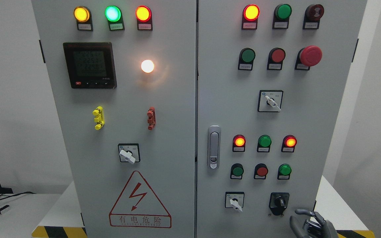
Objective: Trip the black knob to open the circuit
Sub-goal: 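Reach the right hand up toward the black rotary knob near the cabinet bottom, then grip the black knob with the right hand fingers and twist it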
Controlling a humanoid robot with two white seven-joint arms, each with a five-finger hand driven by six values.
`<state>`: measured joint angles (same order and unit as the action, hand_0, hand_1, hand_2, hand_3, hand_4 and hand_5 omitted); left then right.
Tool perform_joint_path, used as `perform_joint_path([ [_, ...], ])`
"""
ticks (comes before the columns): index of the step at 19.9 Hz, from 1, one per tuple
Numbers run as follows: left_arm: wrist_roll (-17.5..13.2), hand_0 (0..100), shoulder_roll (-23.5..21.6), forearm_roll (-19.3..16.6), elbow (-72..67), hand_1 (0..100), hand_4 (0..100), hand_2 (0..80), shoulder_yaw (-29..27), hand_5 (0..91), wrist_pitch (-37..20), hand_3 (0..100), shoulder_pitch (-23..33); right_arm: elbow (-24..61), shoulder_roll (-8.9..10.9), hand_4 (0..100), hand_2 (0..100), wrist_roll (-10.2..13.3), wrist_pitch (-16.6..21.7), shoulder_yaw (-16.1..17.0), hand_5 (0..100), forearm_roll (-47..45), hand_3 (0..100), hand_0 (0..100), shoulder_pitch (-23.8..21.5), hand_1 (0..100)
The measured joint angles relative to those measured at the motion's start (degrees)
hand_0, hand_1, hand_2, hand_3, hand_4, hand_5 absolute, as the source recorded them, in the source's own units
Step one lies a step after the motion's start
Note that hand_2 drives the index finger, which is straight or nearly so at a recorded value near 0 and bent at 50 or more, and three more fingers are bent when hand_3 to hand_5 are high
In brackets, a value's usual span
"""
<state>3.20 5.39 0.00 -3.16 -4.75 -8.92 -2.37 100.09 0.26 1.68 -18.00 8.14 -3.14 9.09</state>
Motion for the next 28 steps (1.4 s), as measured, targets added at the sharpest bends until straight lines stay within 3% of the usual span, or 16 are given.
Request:
perform_joint_path([
  [16,0.0,12,0.0,0.0,0.0,39,0,0.0,0.0,0.0,0.0,0,0.0,-1.73,-0.2,91,53,0.08,-0.39,-1.86,88,2.02,100,46,2.09,84],
  [28,0.0,12,-0.01,0.0,0.0,39,0,0.0,0.0,0.0,0.0,0,0.0,-2.5,-0.23,91,52,0.09,-0.43,-2.35,88,3.0,100,44,2.36,83],
])
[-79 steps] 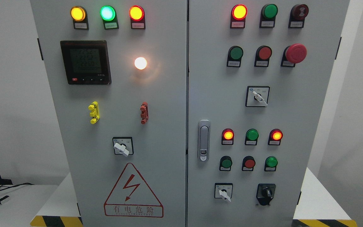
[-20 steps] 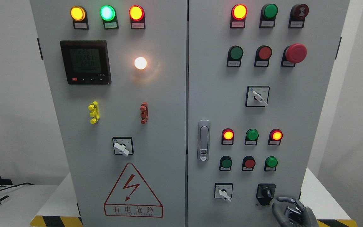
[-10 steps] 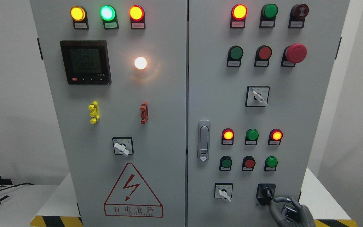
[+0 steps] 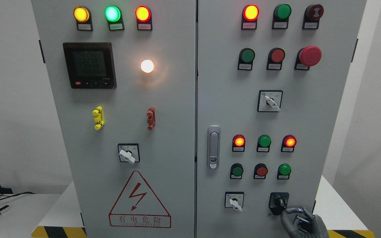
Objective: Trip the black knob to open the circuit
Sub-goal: 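Grip the black knob with the right hand fingers and twist it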
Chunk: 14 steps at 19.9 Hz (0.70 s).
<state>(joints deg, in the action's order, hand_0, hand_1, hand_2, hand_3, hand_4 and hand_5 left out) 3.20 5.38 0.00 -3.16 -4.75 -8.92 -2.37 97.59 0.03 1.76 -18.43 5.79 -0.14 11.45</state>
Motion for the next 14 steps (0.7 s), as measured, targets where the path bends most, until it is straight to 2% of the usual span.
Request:
perform_joint_path([
  [14,0.0,12,0.0,0.0,0.0,39,0,0.0,0.0,0.0,0.0,0,0.0,-0.35,-0.01,91,49,0.0,0.02,-0.19,88,0.13,100,43,0.42,83],
])
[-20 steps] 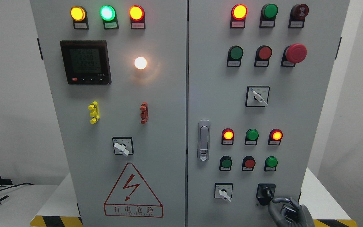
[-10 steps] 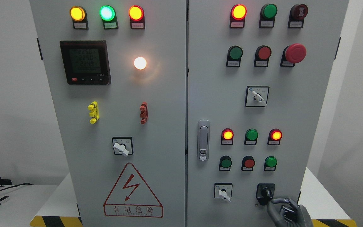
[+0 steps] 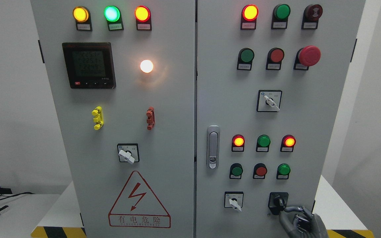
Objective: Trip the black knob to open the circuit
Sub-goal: 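Grip the black knob with the right hand fingers and twist it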
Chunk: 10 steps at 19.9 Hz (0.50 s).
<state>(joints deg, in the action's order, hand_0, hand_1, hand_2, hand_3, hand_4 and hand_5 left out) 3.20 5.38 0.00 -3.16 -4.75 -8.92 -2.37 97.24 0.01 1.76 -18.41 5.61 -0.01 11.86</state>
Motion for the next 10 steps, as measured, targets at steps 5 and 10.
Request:
perform_joint_path([
  [5,0.0,12,0.0,0.0,0.0,39,0,0.0,0.0,0.0,0.0,0,0.0,-0.02,-0.01,91,49,0.0,0.01,-0.3,88,0.0,100,43,0.0,83],
  [10,0.0,12,0.0,0.0,0.0,39,0,0.0,0.0,0.0,0.0,0,0.0,0.01,-0.01,91,49,0.0,0.01,-0.71,88,0.01,100,43,0.0,83],
])
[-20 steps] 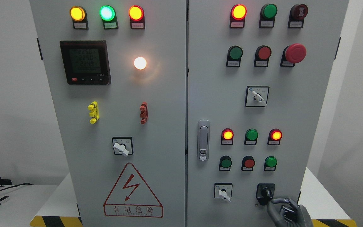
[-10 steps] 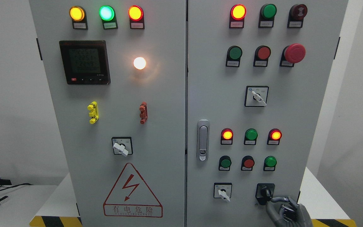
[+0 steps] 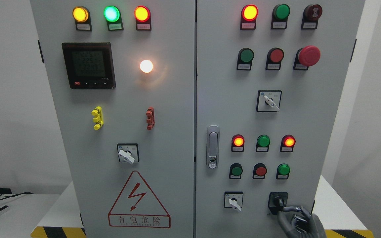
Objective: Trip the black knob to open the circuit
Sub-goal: 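Grip the black knob with the right hand fingers and twist it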
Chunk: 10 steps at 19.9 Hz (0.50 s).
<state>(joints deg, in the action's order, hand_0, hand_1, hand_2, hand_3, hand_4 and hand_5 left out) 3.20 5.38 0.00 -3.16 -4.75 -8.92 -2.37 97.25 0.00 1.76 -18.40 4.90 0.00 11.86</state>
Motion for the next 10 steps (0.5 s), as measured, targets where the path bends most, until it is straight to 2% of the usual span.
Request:
perform_joint_path([
  [10,0.0,12,0.0,0.0,0.0,39,0,0.0,0.0,0.0,0.0,0,0.0,0.18,0.0,91,49,0.07,0.0,-0.76,88,0.01,100,42,-0.02,83],
])
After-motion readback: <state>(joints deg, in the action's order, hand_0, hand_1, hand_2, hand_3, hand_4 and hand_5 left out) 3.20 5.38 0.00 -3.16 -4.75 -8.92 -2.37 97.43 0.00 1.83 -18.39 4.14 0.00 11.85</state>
